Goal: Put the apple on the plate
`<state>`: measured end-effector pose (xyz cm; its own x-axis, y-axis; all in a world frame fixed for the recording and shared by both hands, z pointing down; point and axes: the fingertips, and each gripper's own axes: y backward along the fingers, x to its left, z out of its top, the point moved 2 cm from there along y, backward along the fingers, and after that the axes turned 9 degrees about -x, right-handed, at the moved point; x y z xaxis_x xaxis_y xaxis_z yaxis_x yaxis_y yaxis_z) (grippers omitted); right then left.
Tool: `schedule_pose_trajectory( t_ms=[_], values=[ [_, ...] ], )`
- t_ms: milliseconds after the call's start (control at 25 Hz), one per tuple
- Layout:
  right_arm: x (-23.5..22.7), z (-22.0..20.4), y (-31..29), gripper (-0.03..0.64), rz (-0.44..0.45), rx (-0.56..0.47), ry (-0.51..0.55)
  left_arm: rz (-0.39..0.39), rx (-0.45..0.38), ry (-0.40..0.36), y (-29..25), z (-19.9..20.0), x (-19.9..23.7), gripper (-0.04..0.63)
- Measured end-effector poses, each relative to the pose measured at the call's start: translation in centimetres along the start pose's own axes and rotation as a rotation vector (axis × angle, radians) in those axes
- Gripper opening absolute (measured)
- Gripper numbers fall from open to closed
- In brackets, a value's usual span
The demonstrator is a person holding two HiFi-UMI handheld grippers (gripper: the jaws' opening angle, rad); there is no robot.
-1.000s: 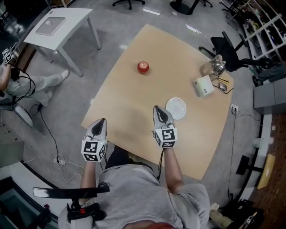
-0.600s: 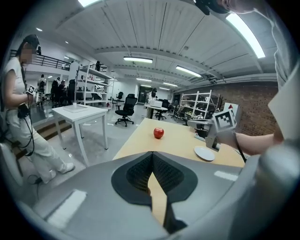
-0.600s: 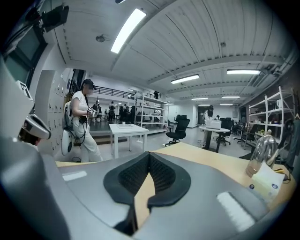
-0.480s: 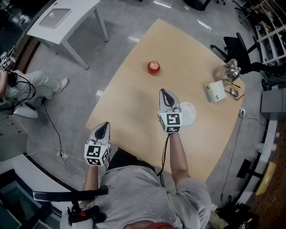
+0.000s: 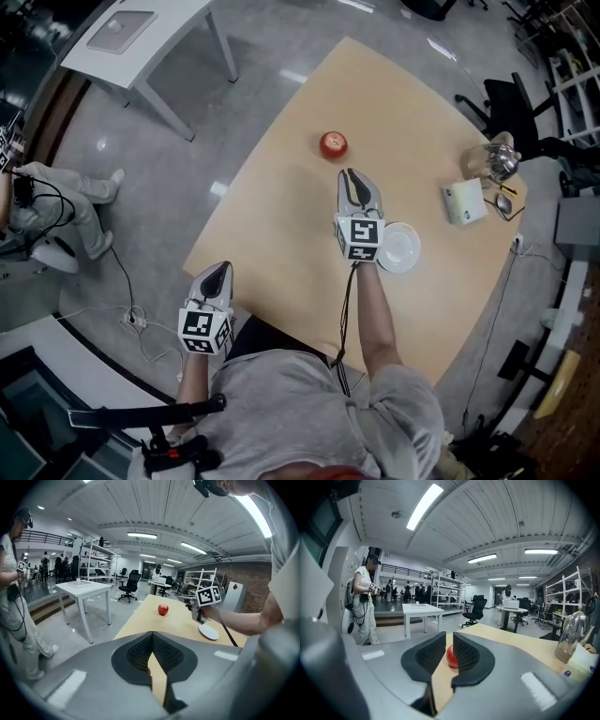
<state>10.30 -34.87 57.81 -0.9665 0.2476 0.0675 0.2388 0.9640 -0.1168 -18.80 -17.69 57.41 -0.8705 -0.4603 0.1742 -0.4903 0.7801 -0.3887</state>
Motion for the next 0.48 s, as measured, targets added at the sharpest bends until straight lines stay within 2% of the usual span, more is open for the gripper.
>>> schedule_pose_trajectory(
  t_ms=[480],
  values=[
    [-1.8,-3.5,-5.3,0.164,0.013,0.087,-0.038,0.037,0.038,0.016,-0.3,-0.8,1.6,0.020]
  ],
)
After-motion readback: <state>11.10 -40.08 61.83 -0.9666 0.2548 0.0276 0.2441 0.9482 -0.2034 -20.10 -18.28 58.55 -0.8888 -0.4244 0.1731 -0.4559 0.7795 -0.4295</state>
